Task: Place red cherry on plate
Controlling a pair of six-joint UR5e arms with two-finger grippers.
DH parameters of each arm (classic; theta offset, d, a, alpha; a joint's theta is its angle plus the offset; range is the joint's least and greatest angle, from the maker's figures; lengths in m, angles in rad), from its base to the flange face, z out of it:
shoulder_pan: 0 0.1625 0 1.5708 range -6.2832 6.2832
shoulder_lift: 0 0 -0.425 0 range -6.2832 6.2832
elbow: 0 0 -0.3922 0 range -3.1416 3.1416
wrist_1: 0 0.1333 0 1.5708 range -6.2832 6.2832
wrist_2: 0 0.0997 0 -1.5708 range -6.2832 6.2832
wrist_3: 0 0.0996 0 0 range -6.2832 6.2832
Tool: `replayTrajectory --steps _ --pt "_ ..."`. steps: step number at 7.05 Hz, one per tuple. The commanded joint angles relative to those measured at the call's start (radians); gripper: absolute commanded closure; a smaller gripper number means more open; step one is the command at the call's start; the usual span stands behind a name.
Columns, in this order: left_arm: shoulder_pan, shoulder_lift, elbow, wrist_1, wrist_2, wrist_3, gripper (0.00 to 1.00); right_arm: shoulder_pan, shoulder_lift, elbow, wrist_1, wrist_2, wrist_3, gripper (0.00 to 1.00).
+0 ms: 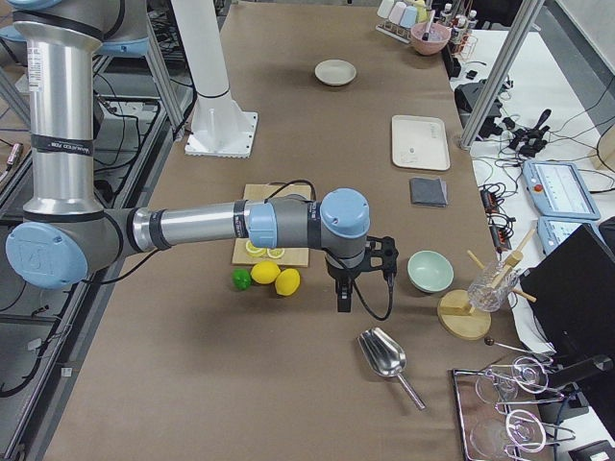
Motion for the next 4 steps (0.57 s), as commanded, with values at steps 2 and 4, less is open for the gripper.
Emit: replayTrajectory --steps 2,4 --pt "0.258 -0.052 -0.012 -0.180 0.106 -0.433 0.02 0.000 0.001 0.000 0.002 0.008 0.008 0.00" --pt "0.443 -0.043 0.057 -0.392 0.275 -0.590 0.02 0.000 0.002 -0.001 0.002 0.006 0.011 0.00"
